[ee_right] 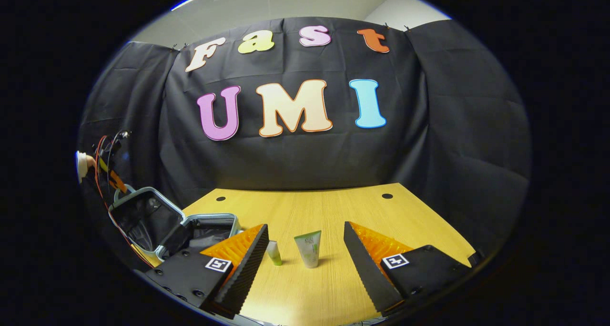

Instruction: First open the suitcase, pack the skin care products into it, and then close the suitcase.

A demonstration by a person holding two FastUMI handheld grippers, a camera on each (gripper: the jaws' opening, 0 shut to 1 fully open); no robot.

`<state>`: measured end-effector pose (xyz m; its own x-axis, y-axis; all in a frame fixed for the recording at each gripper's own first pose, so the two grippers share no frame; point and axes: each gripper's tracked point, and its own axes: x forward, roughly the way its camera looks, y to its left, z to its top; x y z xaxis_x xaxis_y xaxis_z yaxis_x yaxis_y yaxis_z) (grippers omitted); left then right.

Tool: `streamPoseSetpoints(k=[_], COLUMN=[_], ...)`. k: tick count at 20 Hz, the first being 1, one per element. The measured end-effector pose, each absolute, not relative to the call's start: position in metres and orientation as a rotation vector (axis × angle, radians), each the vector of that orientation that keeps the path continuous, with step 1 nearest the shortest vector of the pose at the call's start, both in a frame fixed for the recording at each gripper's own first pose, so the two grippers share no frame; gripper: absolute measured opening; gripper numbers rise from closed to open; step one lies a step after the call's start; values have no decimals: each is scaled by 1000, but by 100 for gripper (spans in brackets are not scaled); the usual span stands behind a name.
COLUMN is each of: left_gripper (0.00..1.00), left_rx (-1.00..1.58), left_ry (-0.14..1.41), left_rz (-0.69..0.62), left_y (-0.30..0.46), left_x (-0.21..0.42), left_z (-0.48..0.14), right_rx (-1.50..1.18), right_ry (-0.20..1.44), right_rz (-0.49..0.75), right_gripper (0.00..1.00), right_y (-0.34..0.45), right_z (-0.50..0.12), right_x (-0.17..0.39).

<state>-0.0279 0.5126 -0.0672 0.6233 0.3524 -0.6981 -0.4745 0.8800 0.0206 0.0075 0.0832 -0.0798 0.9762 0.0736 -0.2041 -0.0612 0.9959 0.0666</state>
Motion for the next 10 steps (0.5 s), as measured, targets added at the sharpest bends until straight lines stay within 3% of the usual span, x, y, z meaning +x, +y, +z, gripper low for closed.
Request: streamPoseSetpoints(k=[6,10], left_gripper=[2,4], left_rx=[-246,-271], left_ry=[862,902], left_rz=[580,633], left_y=[550,556], left_x=[-31,-29], left_z=[-163,-190], right_rx=[47,46], right_ry=[234,252], right_rz=[82,95], right_gripper=[99,99], right_y=[94,95], right_z=[-83,-86], right_x=[13,20])
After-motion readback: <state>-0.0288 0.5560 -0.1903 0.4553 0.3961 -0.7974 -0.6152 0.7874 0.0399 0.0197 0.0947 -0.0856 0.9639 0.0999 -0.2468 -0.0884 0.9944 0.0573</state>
